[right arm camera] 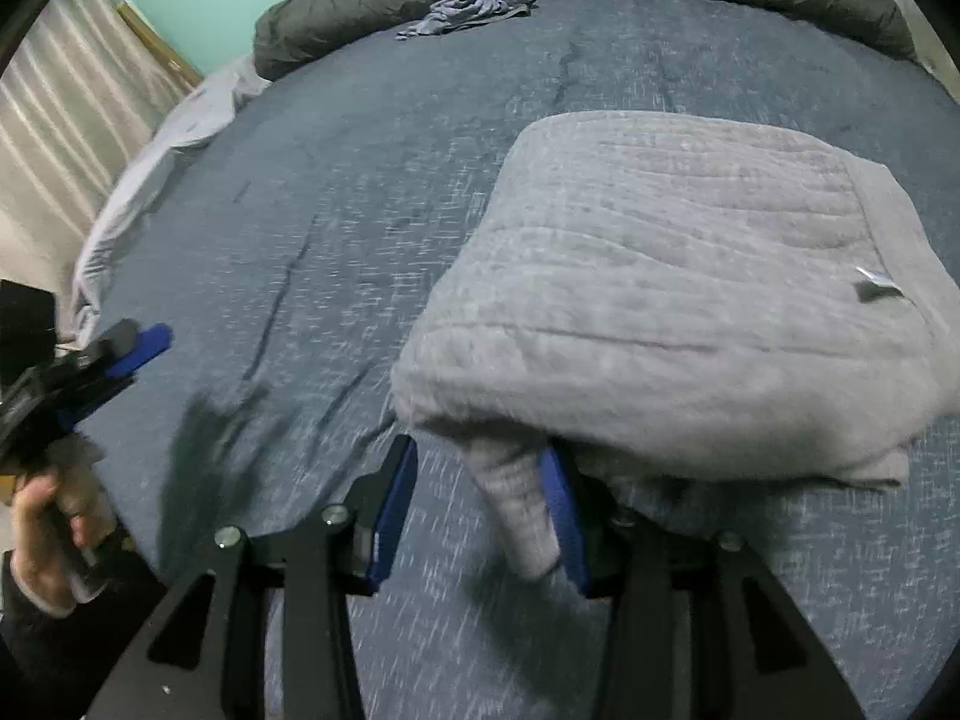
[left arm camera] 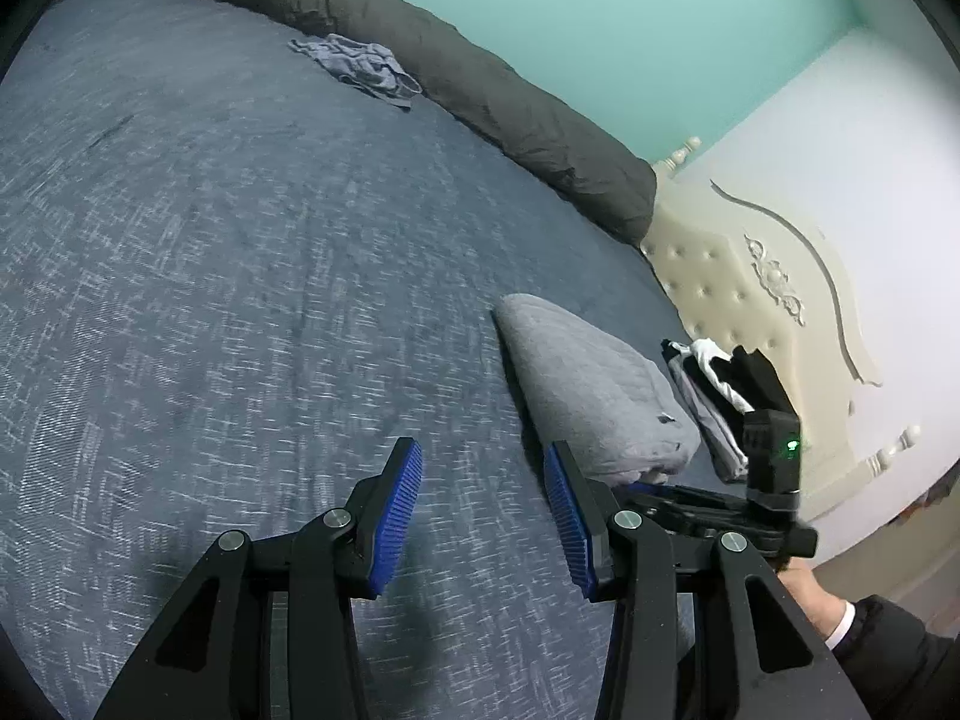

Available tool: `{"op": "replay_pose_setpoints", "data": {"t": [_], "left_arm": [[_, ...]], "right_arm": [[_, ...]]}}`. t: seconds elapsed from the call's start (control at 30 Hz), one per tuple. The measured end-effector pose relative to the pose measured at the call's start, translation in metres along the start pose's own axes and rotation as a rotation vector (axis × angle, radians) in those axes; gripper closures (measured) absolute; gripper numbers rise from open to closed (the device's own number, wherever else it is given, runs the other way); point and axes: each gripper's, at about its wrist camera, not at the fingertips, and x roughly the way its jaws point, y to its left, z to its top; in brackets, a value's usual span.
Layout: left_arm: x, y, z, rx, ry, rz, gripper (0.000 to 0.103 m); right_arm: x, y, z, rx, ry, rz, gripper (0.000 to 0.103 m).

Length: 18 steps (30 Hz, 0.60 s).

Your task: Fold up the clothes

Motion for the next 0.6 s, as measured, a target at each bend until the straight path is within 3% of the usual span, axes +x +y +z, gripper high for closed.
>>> {"op": "replay_pose_setpoints", "data": {"t": [0.13,0.27,0.43,0.6], "left_arm": [[-0.003,0.004,0.004,-0.005,-0.009,-0.001,0.057],[-0.003,0.002,0.006,0.001,-0.010,-0.006,0.056],[0.002,-0.001,0.006,0.010,0.005,-0.007,0.057],[0.016,-0.015,0.006,0.038,0.036,-0.019,0.057]], "right_arm": [[0.012,0.012,0.002,-0.029,0.008,-0.029,0.058],[0.025,0.015,0.002,-0.029,0.015,0.009,0.066],[0.040,0.014,-0.001,-0.003,0.028,0.067,0.068],[0.015,0.005,0.000,0.000,0.041,0.114,0.065]]}}
